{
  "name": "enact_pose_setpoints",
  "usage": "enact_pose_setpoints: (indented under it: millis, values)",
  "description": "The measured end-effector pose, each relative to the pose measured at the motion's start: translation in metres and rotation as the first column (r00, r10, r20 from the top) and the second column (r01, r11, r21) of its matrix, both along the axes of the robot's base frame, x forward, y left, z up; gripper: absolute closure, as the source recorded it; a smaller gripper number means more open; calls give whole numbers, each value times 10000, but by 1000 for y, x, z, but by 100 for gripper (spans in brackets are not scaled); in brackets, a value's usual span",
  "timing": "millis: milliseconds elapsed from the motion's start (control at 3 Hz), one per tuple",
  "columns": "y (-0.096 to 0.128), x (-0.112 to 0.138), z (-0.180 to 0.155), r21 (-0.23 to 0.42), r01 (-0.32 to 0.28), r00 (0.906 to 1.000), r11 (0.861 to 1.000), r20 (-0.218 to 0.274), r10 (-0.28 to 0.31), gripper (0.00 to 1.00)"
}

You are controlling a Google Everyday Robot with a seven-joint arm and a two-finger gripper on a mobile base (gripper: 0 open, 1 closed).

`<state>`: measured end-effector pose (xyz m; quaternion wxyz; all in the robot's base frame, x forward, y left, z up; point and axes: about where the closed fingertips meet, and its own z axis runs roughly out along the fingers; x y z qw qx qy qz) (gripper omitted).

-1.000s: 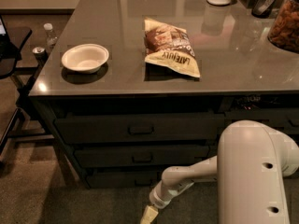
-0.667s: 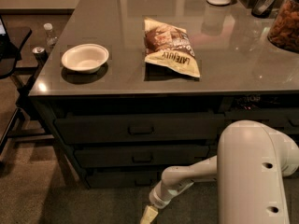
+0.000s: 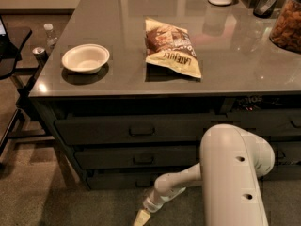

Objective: Open bottom drawer

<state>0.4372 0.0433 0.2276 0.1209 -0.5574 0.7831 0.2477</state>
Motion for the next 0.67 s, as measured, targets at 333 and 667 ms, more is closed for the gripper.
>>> enact_pose_setpoints:
  millis: [333, 667]
  values:
    - [0, 0, 0, 2, 1, 10000, 10000, 0, -1, 0]
    - [7, 15, -6, 196, 59, 9994, 9998, 329, -65, 0]
